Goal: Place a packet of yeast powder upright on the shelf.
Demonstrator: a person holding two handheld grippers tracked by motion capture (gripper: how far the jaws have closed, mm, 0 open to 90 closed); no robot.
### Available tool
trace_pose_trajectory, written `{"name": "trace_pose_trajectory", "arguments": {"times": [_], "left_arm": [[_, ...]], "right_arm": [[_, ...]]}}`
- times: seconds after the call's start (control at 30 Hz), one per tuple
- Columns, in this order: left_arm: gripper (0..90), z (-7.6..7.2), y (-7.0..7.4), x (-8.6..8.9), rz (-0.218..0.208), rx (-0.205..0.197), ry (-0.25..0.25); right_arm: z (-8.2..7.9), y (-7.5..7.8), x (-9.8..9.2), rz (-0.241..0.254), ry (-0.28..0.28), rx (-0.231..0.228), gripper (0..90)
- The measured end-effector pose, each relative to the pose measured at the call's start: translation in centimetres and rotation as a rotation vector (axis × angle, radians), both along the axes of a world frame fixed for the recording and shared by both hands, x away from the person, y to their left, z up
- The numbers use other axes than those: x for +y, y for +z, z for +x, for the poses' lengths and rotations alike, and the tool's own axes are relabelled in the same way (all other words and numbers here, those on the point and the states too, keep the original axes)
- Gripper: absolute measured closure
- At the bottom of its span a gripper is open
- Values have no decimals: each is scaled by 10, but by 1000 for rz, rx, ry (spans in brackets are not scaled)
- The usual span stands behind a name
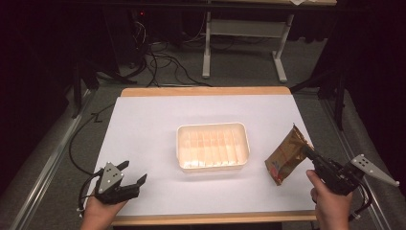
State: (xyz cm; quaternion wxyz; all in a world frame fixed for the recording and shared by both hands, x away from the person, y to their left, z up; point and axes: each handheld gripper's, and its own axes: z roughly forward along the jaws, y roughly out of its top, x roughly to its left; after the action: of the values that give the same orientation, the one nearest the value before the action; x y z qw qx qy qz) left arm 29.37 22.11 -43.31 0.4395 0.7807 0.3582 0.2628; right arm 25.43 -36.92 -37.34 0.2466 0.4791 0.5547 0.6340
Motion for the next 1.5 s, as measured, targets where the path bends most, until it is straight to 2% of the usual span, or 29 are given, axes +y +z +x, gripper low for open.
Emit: {"name": "trace_pose_trajectory", "arguments": {"times": [0.3, 0.6, 0.67, 0.73, 0.97, 1.13, 1.23, 1.5], "left_arm": [[241, -1, 1, 2, -1, -11, 5], [241, -2, 2, 3, -10, -15, 2], [241, -2, 3, 4, -12, -16, 3], [241, -2, 3, 4, -11, -18, 5], [241, -2, 3, 3, -9, -20, 5], [241, -2, 3, 4, -13, -22, 8], [241, -2, 3, 4, -14, -22, 8], [241, -2, 4, 4, -15, -30, 8]], "right_arm": [[4, 4, 19, 0, -13, -9, 900], [10, 20, 30, 33, -34, -26, 900], [11, 24, 31, 53, -41, -41, 900], [12, 29, 33, 50, -50, -54, 900], [13, 51, 38, 72, -44, -97, 900], [17, 66, 47, 70, -30, -114, 900], [20, 69, 54, 95, -10, -115, 900], [31, 73, 80, 107, 21, -109, 900]]}}
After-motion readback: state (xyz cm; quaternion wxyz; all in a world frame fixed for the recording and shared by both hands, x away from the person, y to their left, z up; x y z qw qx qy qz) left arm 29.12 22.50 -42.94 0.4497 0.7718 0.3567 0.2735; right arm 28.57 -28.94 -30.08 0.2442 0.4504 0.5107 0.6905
